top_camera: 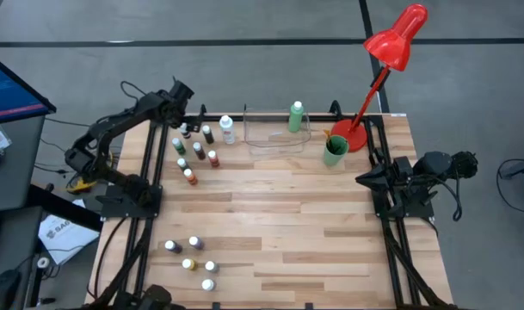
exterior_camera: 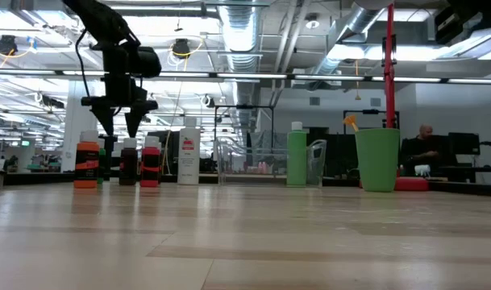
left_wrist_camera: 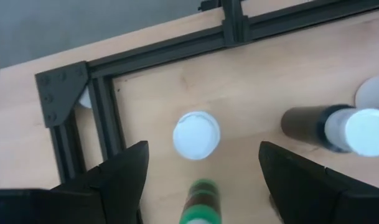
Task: Pick & Place Paint Supplies
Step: Put the top small white paint bottle into the transparent bin
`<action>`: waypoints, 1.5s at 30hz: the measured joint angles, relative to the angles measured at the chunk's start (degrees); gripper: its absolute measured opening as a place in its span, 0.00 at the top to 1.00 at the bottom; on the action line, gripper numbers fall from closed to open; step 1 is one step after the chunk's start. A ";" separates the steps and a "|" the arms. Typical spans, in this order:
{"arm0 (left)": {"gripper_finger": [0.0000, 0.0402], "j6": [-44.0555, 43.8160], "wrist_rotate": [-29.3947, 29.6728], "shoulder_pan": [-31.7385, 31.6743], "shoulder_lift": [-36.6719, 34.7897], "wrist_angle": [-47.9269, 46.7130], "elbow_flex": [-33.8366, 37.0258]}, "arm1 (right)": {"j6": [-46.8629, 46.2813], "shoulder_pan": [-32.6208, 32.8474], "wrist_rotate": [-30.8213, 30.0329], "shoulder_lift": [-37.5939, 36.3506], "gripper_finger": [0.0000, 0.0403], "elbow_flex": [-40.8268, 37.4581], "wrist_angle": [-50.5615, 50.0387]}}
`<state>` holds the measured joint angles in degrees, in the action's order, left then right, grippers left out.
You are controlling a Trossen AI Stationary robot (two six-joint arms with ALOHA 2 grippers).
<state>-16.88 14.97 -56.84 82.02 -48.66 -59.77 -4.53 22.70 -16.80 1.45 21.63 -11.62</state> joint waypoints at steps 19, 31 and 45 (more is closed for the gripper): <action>0.40 1.55 -1.09 -0.90 1.23 3.86 2.56 | 0.00 0.01 0.00 0.00 0.95 0.00 0.01; 0.46 1.59 -1.24 -0.90 4.04 4.21 2.55 | 0.00 0.00 0.00 0.00 0.95 0.00 0.00; 0.74 1.90 -0.97 -1.44 3.98 4.38 2.49 | -0.01 0.01 0.00 0.00 0.95 0.00 0.00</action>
<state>-14.98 14.00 -58.28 86.00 -44.29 -57.28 -4.54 22.72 -16.80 1.45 21.63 -11.62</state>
